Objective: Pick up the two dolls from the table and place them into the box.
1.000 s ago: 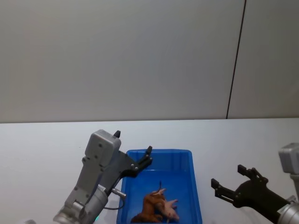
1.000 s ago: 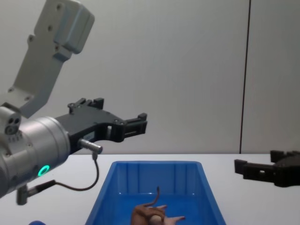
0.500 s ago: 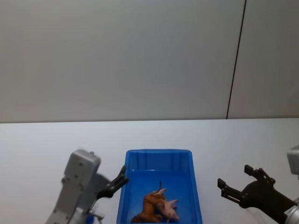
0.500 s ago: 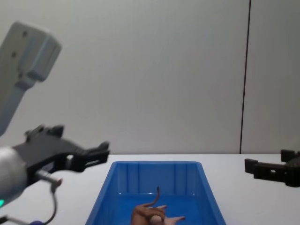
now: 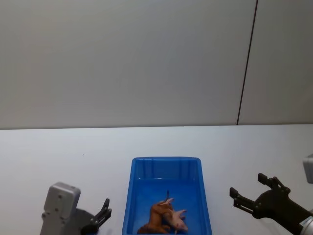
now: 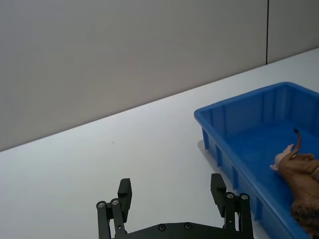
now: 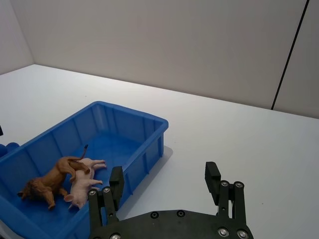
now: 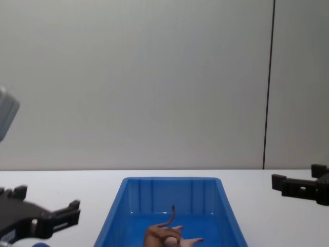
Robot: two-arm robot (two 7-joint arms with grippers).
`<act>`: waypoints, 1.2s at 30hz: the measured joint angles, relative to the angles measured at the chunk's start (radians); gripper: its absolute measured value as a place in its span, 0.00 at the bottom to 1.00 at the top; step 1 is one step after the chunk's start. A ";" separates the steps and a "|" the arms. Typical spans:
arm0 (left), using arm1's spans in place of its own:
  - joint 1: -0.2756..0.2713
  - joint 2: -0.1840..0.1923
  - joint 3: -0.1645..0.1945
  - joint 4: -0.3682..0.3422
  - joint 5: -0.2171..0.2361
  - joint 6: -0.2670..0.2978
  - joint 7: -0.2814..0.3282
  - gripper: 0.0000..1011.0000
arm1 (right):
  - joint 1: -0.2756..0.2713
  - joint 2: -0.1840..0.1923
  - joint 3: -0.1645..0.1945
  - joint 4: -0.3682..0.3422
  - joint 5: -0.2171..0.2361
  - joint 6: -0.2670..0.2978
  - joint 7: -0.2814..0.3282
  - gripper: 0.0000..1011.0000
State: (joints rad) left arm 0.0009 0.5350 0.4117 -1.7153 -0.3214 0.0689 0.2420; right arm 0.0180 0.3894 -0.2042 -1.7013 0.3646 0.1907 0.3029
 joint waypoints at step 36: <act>-0.022 -0.054 -0.022 0.220 -0.093 -0.064 -0.149 0.77 | -0.003 0.003 0.002 -0.002 0.002 -0.002 -0.001 0.99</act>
State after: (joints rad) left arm -0.0215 0.4814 0.3896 -1.4953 -0.4140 0.0045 0.0928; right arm 0.0154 0.3922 -0.2025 -1.7028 0.3668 0.1886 0.3015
